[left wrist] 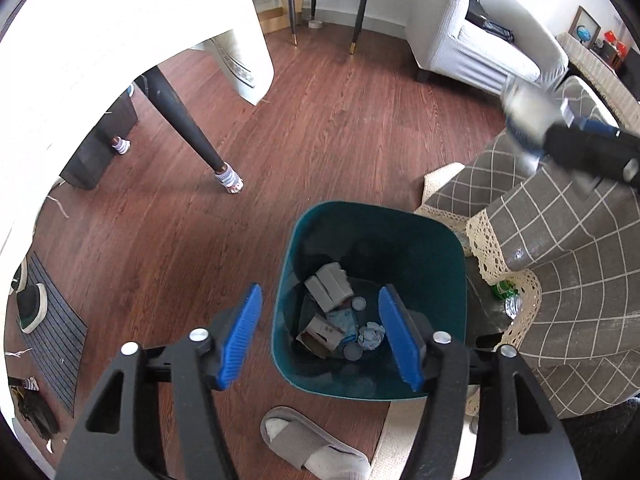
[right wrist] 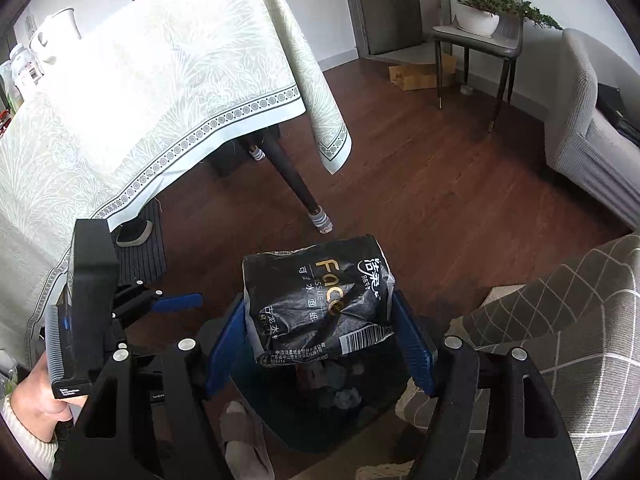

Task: Collect trash
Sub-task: 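Open the left tool to drop the box while the right tool releases the black bag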

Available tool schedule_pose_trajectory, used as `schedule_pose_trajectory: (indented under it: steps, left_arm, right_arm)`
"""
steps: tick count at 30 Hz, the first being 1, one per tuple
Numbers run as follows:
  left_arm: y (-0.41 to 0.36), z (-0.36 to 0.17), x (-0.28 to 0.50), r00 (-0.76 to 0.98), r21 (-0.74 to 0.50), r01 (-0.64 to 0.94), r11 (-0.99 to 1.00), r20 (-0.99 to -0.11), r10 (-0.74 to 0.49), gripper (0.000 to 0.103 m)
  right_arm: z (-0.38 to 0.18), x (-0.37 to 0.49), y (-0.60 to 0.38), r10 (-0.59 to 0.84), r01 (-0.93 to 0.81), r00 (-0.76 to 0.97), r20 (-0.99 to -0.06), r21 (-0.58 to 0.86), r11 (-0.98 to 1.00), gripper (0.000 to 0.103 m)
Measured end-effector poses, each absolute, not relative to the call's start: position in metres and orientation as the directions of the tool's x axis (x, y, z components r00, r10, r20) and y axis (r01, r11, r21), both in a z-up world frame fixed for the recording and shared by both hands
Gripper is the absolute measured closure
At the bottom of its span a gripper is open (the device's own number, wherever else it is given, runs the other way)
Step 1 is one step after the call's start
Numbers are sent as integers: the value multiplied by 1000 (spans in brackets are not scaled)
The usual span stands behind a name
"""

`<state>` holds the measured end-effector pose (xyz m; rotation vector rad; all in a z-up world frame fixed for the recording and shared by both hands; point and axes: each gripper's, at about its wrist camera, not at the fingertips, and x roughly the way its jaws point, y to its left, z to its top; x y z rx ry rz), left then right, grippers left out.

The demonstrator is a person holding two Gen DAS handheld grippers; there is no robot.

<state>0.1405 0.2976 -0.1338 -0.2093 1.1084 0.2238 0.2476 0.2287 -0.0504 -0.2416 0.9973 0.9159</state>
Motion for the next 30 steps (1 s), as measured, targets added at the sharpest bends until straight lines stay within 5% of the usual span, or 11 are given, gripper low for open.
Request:
schedule_pose_trajectory:
  steps: [30]
  left_arm:
    - [310, -23, 116, 672, -106, -365, 925, -718, 183, 33]
  right_arm:
    - [-151, 209, 269, 374, -792, 99, -922, 155, 591, 32]
